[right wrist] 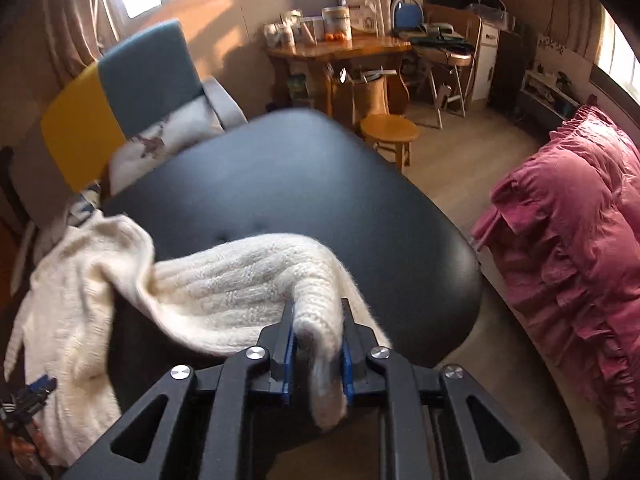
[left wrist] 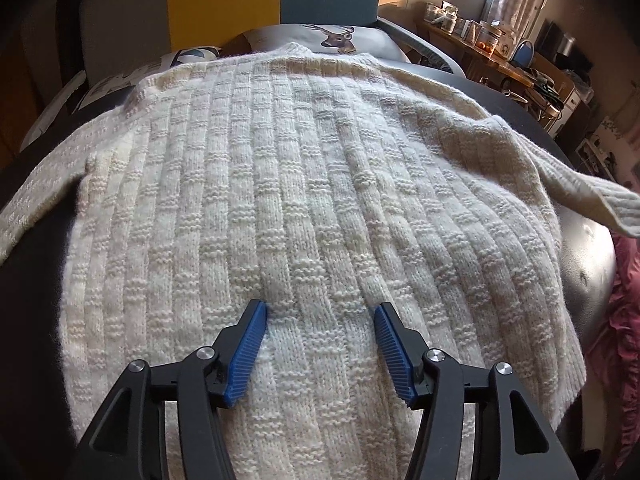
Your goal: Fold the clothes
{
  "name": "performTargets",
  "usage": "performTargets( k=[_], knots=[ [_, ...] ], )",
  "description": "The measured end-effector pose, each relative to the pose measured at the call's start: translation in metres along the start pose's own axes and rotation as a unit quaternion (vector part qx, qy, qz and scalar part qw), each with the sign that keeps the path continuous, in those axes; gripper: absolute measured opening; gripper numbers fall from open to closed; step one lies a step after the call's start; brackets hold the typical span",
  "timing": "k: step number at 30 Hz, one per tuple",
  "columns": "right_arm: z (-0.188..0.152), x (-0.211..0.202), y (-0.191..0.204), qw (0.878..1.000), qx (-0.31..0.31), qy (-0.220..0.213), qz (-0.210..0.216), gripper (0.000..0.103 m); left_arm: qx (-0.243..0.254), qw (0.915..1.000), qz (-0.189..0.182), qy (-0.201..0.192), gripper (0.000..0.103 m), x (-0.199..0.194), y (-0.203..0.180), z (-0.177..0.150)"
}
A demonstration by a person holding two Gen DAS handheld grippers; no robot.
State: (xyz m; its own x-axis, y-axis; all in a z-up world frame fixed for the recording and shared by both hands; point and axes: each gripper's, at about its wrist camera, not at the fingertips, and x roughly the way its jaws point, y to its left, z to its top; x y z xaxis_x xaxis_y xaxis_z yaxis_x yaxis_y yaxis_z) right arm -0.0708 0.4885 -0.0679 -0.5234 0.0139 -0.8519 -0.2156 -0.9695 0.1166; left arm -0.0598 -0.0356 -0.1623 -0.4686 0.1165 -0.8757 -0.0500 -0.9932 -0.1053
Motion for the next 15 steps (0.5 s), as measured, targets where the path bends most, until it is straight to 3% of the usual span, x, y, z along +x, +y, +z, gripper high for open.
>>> performTargets(
  k=[3,5,8,10,13,15],
  knots=[
    [0.002,0.016,-0.026,0.999,0.048,-0.009,0.01,0.024,0.004,1.0,0.006,0.002,0.06,0.002,-0.001,0.001],
    [-0.006,0.011,-0.033,0.998,0.055,-0.038,0.01,0.024,0.002,1.0,0.007,0.005,0.06,0.003,0.0,0.003],
    [-0.032,0.003,-0.029,0.998,0.023,-0.058,0.0,0.028,0.001,0.9999,0.008,0.009,0.06,0.003,0.0,0.004],
    [-0.057,0.007,-0.033,0.997,0.049,-0.036,0.043,0.028,0.001,0.9999,0.01,0.011,0.061,0.003,-0.001,0.004],
    [-0.095,0.007,-0.04,0.987,0.12,-0.048,0.1,0.028,0.001,0.9998,0.014,0.013,0.061,0.004,-0.002,0.005],
    [-0.117,0.017,-0.05,0.958,0.201,-0.049,0.2,0.031,0.002,0.9997,0.017,0.015,0.063,0.005,-0.003,0.006]
  ],
)
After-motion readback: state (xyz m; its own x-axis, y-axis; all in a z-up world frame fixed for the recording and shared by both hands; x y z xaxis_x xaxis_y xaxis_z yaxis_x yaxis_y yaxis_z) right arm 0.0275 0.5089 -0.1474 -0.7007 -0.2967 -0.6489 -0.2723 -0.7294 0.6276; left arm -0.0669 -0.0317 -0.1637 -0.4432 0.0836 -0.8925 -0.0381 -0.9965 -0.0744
